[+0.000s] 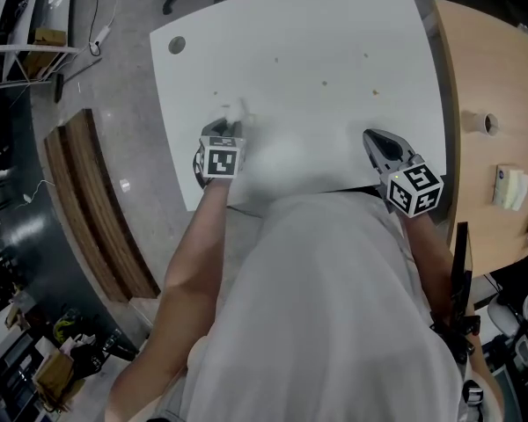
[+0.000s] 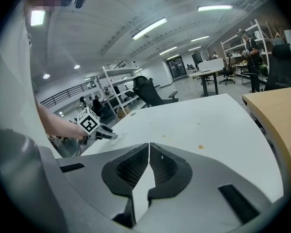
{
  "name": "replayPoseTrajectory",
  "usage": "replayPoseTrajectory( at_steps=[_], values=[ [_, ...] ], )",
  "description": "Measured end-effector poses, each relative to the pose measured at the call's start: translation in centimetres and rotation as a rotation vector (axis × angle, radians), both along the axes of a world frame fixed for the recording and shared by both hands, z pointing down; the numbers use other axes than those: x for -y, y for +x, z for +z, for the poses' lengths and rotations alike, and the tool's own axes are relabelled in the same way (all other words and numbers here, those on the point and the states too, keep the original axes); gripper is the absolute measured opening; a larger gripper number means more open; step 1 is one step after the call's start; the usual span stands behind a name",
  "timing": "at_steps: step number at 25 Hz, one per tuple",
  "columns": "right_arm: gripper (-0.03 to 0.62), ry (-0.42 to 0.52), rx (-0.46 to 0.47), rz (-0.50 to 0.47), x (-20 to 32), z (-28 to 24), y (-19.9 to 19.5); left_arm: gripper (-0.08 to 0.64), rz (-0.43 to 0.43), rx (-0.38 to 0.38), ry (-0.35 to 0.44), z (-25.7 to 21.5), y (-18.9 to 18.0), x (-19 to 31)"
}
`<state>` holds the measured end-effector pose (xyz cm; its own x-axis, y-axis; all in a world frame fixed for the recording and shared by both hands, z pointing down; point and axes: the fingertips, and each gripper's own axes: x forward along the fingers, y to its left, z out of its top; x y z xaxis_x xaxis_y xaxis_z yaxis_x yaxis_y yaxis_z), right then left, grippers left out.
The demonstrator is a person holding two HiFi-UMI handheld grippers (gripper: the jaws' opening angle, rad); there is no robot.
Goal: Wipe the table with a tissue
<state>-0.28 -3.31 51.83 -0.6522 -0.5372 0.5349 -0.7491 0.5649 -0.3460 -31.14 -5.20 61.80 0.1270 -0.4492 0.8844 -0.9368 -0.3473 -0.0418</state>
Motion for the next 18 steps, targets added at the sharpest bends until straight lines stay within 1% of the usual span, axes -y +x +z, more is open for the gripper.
replayPoseTrajectory(
  at_steps=[2,5,12,14,17,18],
  values=[
    [0.018,0.004,-0.001,-0.003,0.0,-0.1,0.0,0.067,0.002,0.006,-0.021,1.0,-0.3,-0.1],
    [0.018,0.009,-0.005,-0.002,0.2,-0.2,0.1,0.067,0.012,-0.007,-0.028,1.7,0.8,0.6],
    [0.018,0.008,-0.017,0.009,0.0,-0.2,1.2,0.067,0.123,-0.013,-0.012,1.9,7.2,3.5],
    [0.018,0.007,-0.019,0.008,0.0,-0.2,1.4,0.067,0.188,-0.018,-0.017,1.8,9.3,3.7],
    [0.018,0.007,-0.019,0.001,-0.1,-0.2,1.0,0.067,0.348,-0.057,-0.050,1.8,12.6,1.9],
    [0.018,0.008,-0.019,-0.003,-0.1,-0.2,0.8,0.067,0.386,-0.063,-0.061,1.7,13.3,1.1]
  ],
)
